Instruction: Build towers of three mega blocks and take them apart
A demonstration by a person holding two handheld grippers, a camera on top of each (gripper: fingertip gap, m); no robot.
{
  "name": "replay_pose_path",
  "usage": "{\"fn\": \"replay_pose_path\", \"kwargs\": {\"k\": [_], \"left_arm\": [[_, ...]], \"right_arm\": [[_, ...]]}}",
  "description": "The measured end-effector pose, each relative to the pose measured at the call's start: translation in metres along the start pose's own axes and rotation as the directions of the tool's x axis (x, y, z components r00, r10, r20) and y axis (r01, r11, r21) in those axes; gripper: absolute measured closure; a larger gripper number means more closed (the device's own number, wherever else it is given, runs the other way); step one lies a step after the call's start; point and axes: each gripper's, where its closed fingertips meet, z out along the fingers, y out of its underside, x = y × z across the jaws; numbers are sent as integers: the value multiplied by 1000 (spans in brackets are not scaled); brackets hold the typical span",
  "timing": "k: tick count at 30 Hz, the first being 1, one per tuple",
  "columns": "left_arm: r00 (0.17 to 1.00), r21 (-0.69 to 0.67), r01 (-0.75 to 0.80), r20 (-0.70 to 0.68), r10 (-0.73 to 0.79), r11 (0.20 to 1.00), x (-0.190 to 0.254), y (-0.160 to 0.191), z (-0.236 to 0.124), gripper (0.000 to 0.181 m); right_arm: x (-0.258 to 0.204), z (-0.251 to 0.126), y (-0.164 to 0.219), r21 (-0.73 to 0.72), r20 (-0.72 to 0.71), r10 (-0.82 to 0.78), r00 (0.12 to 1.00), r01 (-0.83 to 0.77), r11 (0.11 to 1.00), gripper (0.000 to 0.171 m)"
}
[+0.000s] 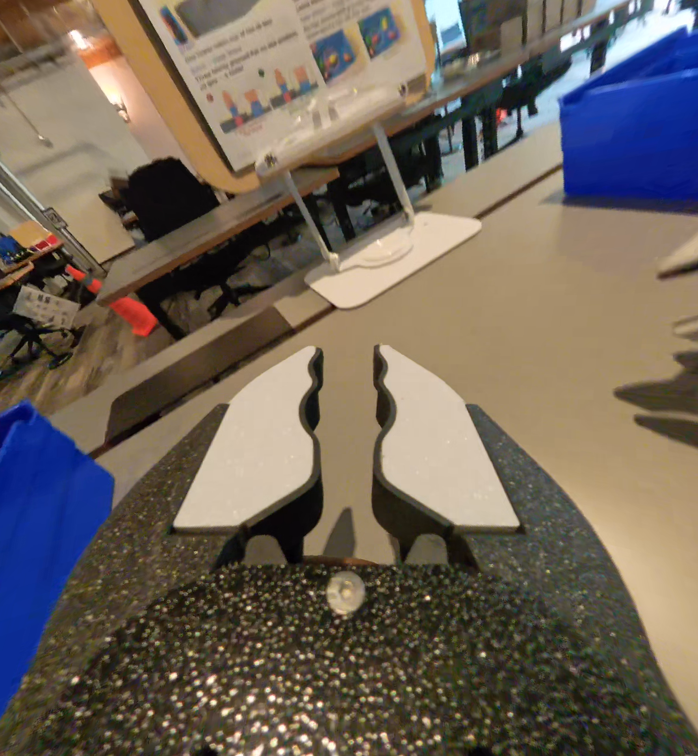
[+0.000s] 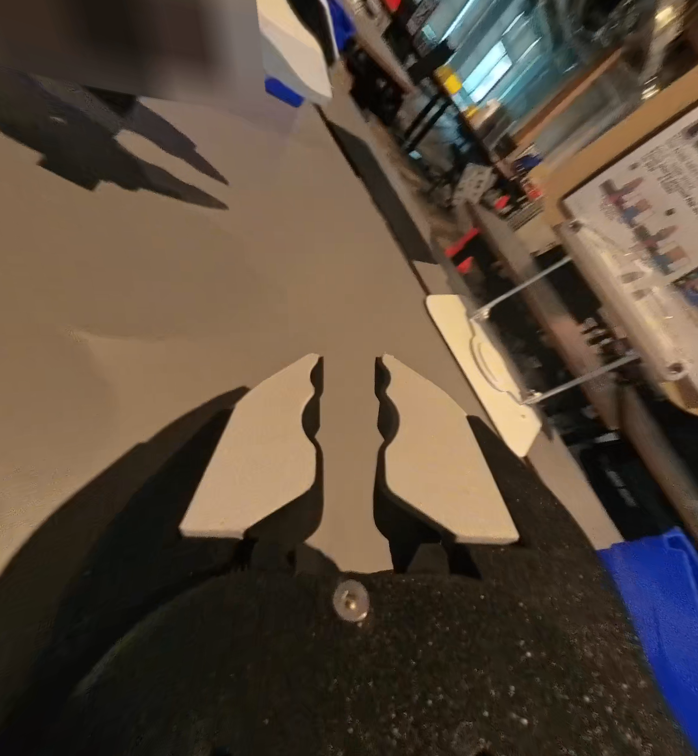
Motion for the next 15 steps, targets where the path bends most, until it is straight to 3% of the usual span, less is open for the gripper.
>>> {"fn": "replay_pose_path", "kwargs": {"k": [4, 8, 15], "left_arm": [[999, 231, 19, 37, -28, 973, 6, -8, 7, 161], [999, 322, -35, 46, 22, 946, 12, -16, -15, 162], [997, 267, -47, 65, 30, 962, 14, -10, -22, 161]], "right_arm": [[-5, -12, -4, 45, -58, -103, 993, 106, 993, 151], [-6, -21, -1, 39, -71, -106, 992, 109, 993, 153], [-11, -22, -1, 37, -44, -122, 992, 124, 992, 153]]}}
